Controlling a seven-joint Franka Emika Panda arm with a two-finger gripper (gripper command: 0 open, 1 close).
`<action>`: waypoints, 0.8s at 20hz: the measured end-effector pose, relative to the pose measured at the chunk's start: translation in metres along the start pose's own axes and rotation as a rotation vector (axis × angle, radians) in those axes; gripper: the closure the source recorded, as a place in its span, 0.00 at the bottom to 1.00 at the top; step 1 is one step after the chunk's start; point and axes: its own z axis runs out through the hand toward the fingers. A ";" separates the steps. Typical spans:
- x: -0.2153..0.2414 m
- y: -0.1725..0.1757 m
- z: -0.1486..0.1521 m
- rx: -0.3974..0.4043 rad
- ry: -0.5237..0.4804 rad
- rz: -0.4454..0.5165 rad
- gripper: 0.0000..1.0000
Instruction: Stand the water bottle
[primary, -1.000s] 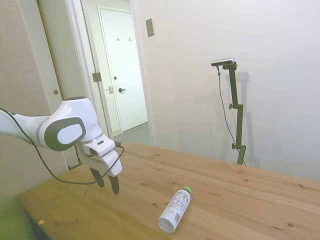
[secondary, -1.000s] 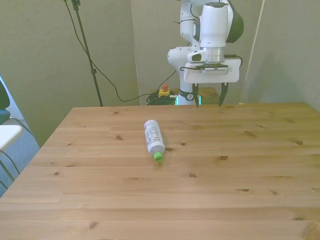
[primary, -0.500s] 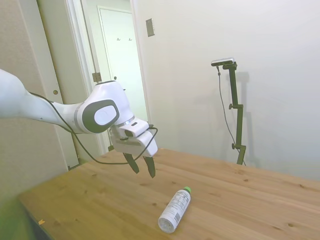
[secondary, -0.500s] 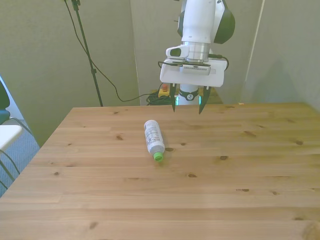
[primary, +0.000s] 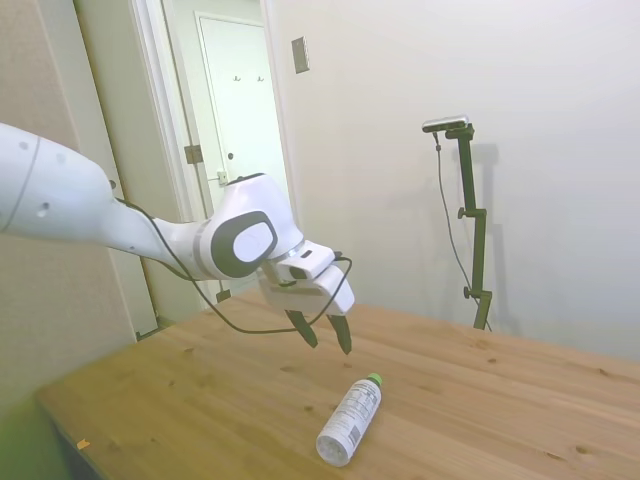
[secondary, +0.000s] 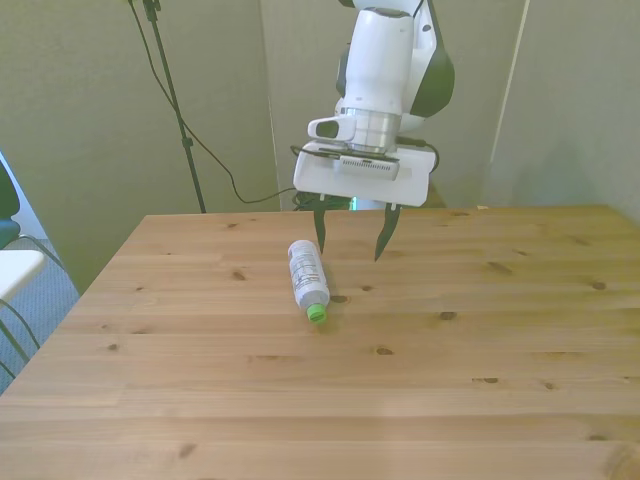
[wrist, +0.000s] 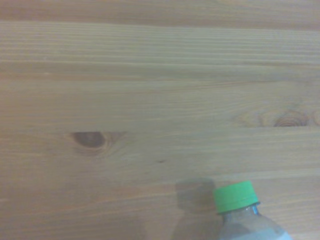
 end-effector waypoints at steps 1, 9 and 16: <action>0.004 0.000 0.007 -0.003 -0.002 0.003 0.00; 0.019 0.012 0.040 0.004 -0.002 0.050 0.00; 0.029 0.022 0.055 0.010 0.020 0.092 0.00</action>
